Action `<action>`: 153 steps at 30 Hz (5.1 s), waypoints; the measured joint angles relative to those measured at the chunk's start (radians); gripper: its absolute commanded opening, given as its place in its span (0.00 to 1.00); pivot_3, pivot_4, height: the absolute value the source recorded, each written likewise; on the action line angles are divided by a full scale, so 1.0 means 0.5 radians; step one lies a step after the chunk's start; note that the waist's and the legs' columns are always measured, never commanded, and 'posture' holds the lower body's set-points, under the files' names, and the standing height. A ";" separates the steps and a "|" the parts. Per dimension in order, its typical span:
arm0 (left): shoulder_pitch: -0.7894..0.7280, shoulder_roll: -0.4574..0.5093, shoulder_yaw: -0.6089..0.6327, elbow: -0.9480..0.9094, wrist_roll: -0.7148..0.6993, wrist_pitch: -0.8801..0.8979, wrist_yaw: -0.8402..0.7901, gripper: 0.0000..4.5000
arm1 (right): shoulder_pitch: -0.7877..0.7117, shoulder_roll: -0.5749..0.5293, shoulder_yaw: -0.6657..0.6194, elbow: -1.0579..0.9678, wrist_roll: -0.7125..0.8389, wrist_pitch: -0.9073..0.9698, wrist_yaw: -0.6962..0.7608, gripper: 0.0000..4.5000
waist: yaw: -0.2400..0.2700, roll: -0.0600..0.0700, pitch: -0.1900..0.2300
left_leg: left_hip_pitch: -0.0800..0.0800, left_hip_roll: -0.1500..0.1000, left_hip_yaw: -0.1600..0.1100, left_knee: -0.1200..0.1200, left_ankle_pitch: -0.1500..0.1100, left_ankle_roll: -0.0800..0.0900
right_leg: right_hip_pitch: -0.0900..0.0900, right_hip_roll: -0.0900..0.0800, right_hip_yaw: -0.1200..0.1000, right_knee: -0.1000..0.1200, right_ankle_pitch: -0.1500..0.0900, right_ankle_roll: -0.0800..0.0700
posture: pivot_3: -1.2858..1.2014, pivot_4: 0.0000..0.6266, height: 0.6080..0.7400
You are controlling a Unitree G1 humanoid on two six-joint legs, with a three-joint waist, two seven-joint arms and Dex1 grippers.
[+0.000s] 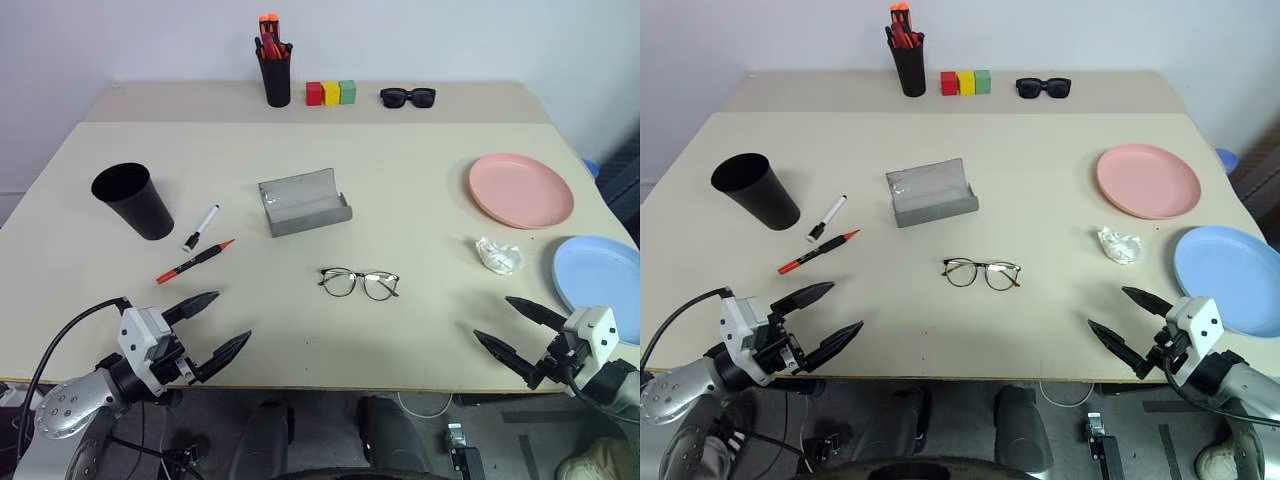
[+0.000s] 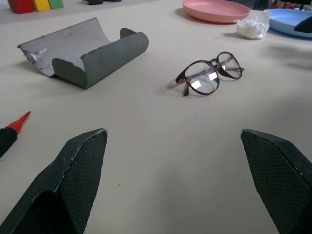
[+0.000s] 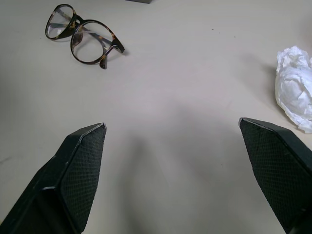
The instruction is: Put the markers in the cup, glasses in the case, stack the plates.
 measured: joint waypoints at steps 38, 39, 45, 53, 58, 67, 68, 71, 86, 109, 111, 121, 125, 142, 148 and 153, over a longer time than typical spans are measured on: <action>-0.435 0.257 0.076 -0.050 -0.121 0.684 0.329 1.00 | -0.867 -0.005 0.572 0.128 -0.033 0.038 0.193 0.99 | -0.019 0.000 0.001 | 0.004 0.002 -0.003 0.008 0.000 0.001 | 0.002 0.005 -0.001 0.014 0.001 0.001 | 0.52 0.24 1.00; -0.468 0.270 0.085 -0.050 -0.142 0.741 0.356 1.00 | -0.934 0.007 0.624 0.147 -0.044 0.042 0.207 0.99 | -0.018 0.000 0.002 | 0.004 0.002 -0.003 0.008 0.000 0.001 | 0.002 0.005 -0.001 0.014 0.001 0.001 | 0.52 0.24 1.00; -0.678 0.496 0.181 -0.055 -0.242 1.204 0.504 1.00 | -1.322 0.092 0.995 0.305 -0.154 0.155 0.316 0.99 | -0.016 -0.004 0.005 | 0.002 0.002 -0.005 0.010 0.001 0.001 | -0.003 0.006 -0.001 0.023 0.000 0.004 | 0.52 0.24 1.00; -0.937 0.621 0.220 -0.022 -0.309 1.510 0.590 1.00 | -1.630 0.228 1.105 0.653 -0.212 0.019 0.489 0.99 | -0.017 -0.008 0.008 | 0.003 0.001 -0.007 0.010 0.001 0.000 | -0.004 0.007 -0.001 0.028 0.002 0.009 | 0.52 0.24 1.00; -1.029 0.823 0.047 -0.005 -0.127 1.600 0.629 1.00 | -1.738 0.281 1.104 0.862 -0.246 -0.097 0.565 0.99 | -0.021 -0.007 0.009 | 0.002 0.001 -0.007 0.008 0.001 0.000 | -0.007 0.007 -0.001 0.031 0.003 0.011 | 0.52 0.24 1.00; -1.446 0.998 -0.473 0.322 0.085 1.843 0.481 1.00 | -1.813 0.338 1.101 0.959 -0.282 -0.199 0.576 0.99 | -0.023 -0.007 0.009 | 0.001 0.001 -0.007 0.008 0.001 0.000 | -0.009 0.008 -0.001 0.032 0.004 0.012 | 0.52 0.24 1.00; -1.512 0.999 -0.529 0.372 0.107 1.863 0.452 1.00 | -1.812 0.342 1.101 0.956 -0.284 -0.199 0.565 0.99 | -0.022 -0.007 0.009 | 0.001 0.001 -0.007 0.008 0.001 0.000 | -0.010 0.008 -0.001 0.033 0.004 0.012 | 0.52 0.24 1.00; -1.663 1.000 -0.633 0.474 0.155 1.904 0.380 1.00 | -1.809 0.354 1.100 0.936 -0.284 -0.198 0.539 0.99 | -0.023 -0.007 0.010 | 0.000 0.001 -0.007 0.008 0.001 0.000 | -0.011 0.008 -0.001 0.033 0.004 0.012 | 0.52 0.24 1.00; -2.094 0.900 -1.168 0.793 0.388 2.139 0.104 0.24 | -1.810 0.335 1.078 0.691 -0.275 -0.018 0.394 1.00 | -0.064 -0.008 0.010 | -0.001 0.001 -0.007 0.008 0.001 0.000 | -0.013 0.008 -0.001 0.036 0.003 0.014 | 0.52 0.24 1.00; -1.932 0.147 -0.088 -0.024 0.378 1.570 0.977 0.02 | -1.941 0.413 0.984 0.750 -0.198 0.017 0.304 1.00 | -0.066 -0.010 0.011 | -0.002 0.001 -0.008 0.012 0.002 0.000 | -0.014 0.008 0.000 0.038 0.005 0.015 | 0.52 0.24 1.00; -1.991 0.011 -0.002 -0.018 0.513 1.464 1.271 0.02 | -1.978 0.475 0.970 0.817 -0.198 -0.033 0.303 1.00 | -0.066 -0.010 0.011 | -0.002 0.001 -0.008 0.011 0.002 -0.001 | -0.015 0.008 0.000 0.039 0.005 0.015 | 0.52 0.24 1.00; -1.838 -0.334 0.234 0.159 1.023 0.918 2.129 0.02 | -2.136 0.654 0.956 1.009 -0.161 -0.228 0.398 1.00 | -0.050 -0.011 0.010 | -0.003 0.000 -0.009 0.013 0.003 -0.003 | -0.014 0.007 0.000 0.039 0.007 0.018 | 0.52 0.24 1.00; -1.765 -0.375 0.233 0.159 1.118 0.824 2.234 0.02 | -2.185 0.685 0.957 1.081 -0.162 -0.262 0.438 1.00 | -0.054 -0.011 0.010 | -0.002 0.000 -0.008 0.012 0.004 -0.004 | -0.014 0.007 0.000 0.039 0.008 0.018 | 0.52 0.24 1.00; -1.834 -0.349 0.215 0.609 1.259 0.539 2.320 0.02 | -2.183 0.707 0.949 1.119 -0.163 -0.321 0.432 1.00 | -0.060 -0.011 0.010 | -0.002 0.000 -0.009 0.011 0.004 -0.005 | -0.015 0.008 0.000 0.039 0.008 0.018 | 0.52 0.24 1.00; -1.854 -0.323 0.152 0.870 1.294 0.389 2.320 0.02 | -2.131 0.698 0.948 1.095 -0.163 -0.321 0.395 1.00 | -0.060 -0.011 0.010 | -0.002 0.000 -0.009 0.011 0.004 -0.005 | -0.015 0.008 0.000 0.039 0.008 0.018 | 0.52 0.24 1.00; -1.855 -0.323 0.137 1.001 1.293 0.320 2.316 0.30 | -2.093 0.684 0.946 1.045 -0.163 -0.320 0.365 1.00 | -0.060 -0.011 0.010 | -0.002 0.000 -0.009 0.011 0.004 -0.005 | -0.015 0.008 0.000 0.039 0.008 0.018 | 0.52 0.24 1.00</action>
